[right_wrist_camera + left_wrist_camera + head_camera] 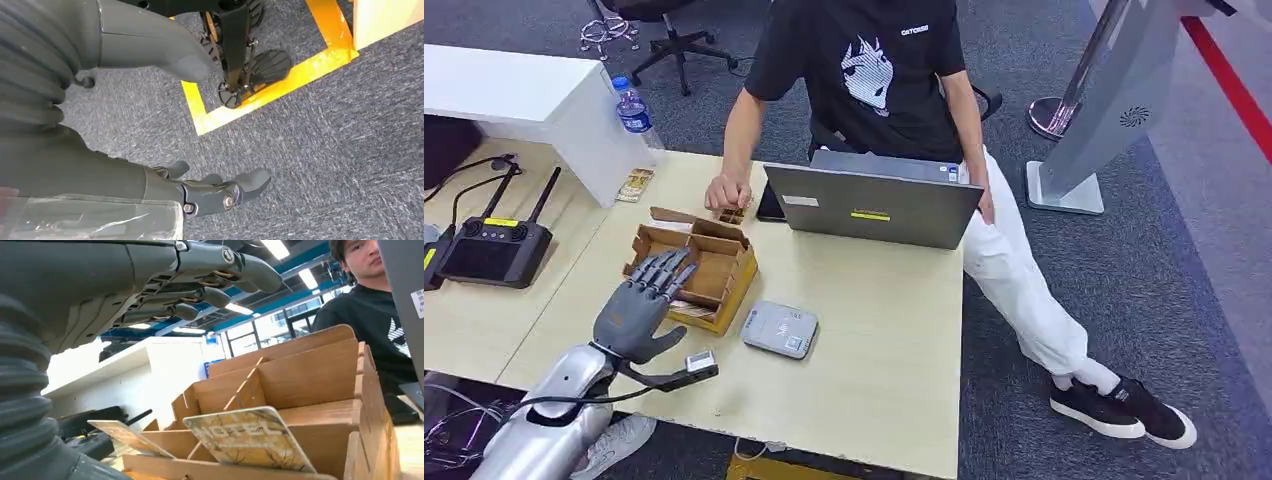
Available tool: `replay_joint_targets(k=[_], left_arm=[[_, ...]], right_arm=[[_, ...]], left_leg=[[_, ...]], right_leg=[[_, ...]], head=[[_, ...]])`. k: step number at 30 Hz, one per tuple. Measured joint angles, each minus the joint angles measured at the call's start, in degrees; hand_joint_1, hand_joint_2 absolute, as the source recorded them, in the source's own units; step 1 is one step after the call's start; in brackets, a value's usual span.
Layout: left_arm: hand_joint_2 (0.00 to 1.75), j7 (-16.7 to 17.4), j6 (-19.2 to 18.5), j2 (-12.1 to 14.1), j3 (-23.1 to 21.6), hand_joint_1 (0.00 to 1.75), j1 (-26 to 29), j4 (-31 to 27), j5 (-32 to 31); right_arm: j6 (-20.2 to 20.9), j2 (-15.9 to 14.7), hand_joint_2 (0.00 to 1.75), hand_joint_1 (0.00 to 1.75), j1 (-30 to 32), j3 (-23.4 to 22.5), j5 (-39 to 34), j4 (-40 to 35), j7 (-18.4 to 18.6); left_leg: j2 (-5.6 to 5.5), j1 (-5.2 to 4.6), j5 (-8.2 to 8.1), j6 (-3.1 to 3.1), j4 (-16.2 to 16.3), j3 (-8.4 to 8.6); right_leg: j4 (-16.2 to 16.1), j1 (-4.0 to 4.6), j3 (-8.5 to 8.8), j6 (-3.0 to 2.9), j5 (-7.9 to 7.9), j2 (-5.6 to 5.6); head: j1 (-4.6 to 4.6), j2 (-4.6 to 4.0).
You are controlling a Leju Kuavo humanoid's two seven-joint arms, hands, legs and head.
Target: Pass the card to the sensor for recognition and then transmit it.
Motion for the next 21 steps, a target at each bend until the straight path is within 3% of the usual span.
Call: replay_joint_targets(k=[21], left_arm=[[1.75, -0.1, -0.8, -1.1, 0.0, 0.00, -1.0, 1.7, -2.0]], right_arm=[[0.2, 0.1, 1.75, 0.00, 0.0, -0.3, 1.1, 0.0, 0.2]], left_leg=[[0.00, 0.00, 0.00, 0.00, 0.0, 0.00]], right_leg=[[0.0, 0.00, -0.01, 0.00, 0.00, 0.00]], head=[[0.00, 0.00]])
